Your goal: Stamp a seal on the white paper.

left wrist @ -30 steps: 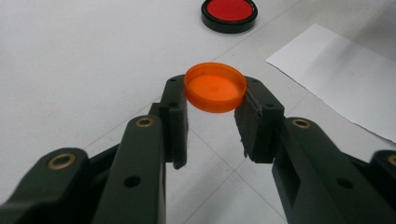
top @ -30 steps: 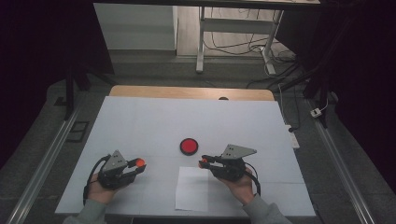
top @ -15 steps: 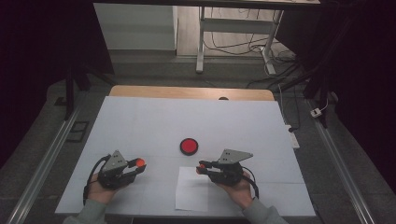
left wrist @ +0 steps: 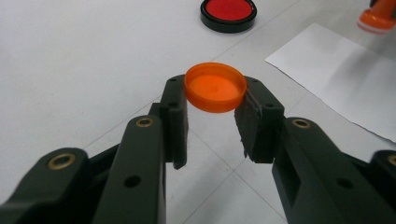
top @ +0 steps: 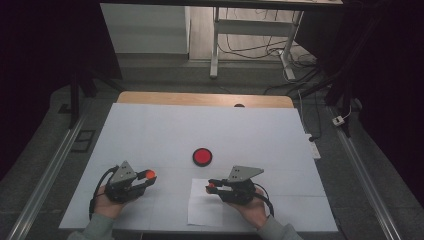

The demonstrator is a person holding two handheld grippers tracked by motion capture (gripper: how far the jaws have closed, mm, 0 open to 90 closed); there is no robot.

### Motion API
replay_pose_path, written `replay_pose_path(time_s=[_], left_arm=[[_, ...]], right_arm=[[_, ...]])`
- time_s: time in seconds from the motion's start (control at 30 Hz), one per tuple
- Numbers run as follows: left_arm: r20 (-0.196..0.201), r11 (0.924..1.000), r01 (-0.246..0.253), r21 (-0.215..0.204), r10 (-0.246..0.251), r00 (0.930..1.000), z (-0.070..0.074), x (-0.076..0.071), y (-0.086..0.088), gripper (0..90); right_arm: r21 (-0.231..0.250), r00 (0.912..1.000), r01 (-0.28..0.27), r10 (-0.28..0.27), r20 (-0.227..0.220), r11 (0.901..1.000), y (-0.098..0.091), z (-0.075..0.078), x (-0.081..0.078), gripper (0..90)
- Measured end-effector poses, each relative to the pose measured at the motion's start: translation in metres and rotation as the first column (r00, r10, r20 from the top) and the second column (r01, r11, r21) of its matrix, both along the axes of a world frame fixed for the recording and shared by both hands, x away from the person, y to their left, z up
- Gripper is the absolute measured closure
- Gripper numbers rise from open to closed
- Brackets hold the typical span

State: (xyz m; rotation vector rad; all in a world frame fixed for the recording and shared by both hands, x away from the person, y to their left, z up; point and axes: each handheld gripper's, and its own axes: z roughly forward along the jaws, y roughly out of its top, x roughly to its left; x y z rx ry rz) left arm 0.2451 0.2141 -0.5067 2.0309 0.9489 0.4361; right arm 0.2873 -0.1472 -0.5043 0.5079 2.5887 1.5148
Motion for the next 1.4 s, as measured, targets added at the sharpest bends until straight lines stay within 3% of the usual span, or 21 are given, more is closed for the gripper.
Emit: replay_pose_path(time_s=[0.27,0.93,1.4], left_arm=[[0.001,1.0,0.001,0.0,-0.001,1.0,0.0,0.0,0.0,65.1],[-0.001,1.0,0.002,0.001,-0.002,1.0,0.0,0.0,-0.001,65.1],[0.0,1.0,0.005,0.001,-0.005,1.0,0.0,0.0,-0.001,65.1]], right_arm=[[-0.042,0.9995,-0.031,0.031,0.003,0.9987,0.009,-0.008,-0.006,72.3],[-0.113,0.9988,-0.036,0.04,0.029,0.993,0.02,-0.019,-0.006,72.3],[-0.13,0.998,-0.029,0.036,0.052,0.9912,0.024,-0.02,-0.004,72.3]])
